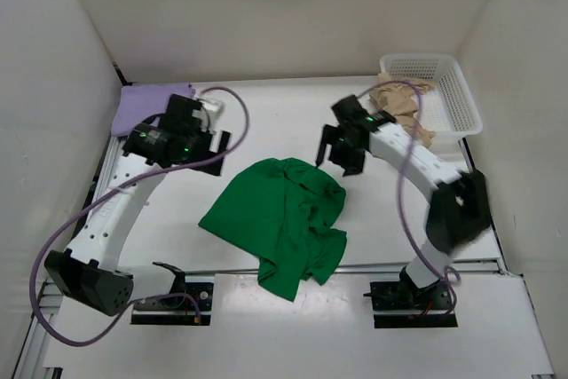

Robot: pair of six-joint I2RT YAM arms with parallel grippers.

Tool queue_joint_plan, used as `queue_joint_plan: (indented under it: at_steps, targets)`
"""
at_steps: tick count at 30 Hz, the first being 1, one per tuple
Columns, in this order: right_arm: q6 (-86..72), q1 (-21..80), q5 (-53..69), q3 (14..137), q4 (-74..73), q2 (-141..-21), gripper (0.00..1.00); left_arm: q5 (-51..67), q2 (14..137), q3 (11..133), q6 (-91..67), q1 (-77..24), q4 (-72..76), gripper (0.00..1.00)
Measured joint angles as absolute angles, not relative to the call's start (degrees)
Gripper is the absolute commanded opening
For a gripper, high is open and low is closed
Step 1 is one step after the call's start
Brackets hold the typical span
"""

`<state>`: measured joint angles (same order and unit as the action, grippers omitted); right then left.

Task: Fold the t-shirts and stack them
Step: Move the tshirt to the center of the board, then flatten out the tshirt

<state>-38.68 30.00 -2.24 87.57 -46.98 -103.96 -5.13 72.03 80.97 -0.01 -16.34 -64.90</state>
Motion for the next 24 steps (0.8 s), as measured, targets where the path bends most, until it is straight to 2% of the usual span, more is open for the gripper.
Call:
queue_joint_plan:
  at_steps: [3,6,11,15,17,18,19,21,22,23,24]
  targets:
    - [-39.57,28.36,-0.12,72.55,-46.37,-87.15,0.80,-3.42,73.08,80.62,0.03,-26.74,-66.11,1.00]
    - [-40.38,27.66,0.73,63.51,-44.14,-78.52,0.80,-3.46,74.96,75.48,0.01,-34.37,-64.86,1.00]
    - [-41.52,34.54,2.92,50.78,-41.65,-79.24,0.79,-3.55,81.17,62.24,0.03,-41.69,-61.23,1.00]
    - [-43.05,38.46,3.92,45.06,-41.06,-79.92,0.80,-3.40,83.59,59.48,0.01,-44.71,-57.76,1.00]
    - [-43.66,38.81,4.10,43.94,-40.05,-80.49,0.76,-3.99,84.12,57.63,0.03,-45.76,-54.00,1.00]
    - [-43.94,38.81,4.10,43.79,-39.64,-80.99,0.67,-5.15,84.58,55.88,0.03,-46.09,-51.35,1.00]
    - [-44.29,38.81,4.16,43.68,-38.76,-81.54,0.49,-6.59,85.49,54.17,0.03,-46.17,-49.28,0.91]
    - [-44.29,38.79,4.62,43.66,-37.47,-82.52,0.29,-8.78,88.18,51.27,-0.19,-45.78,-46.26,0.75]
    - [-44.71,38.79,4.91,43.66,-36.73,-83.09,0.10,-9.45,89.73,50.13,-0.21,-45.32,-45.15,0.59]
    - [-44.23,38.76,5.19,43.70,-36.27,-83.61,0.03,-9.02,90.39,50.28,-0.45,-44.58,-45.56,0.53]
    - [-44.27,38.76,5.32,43.79,-36.07,-84.12,0.00,-9.58,90.37,50.17,-0.27,-43.64,-44.38,0.45]
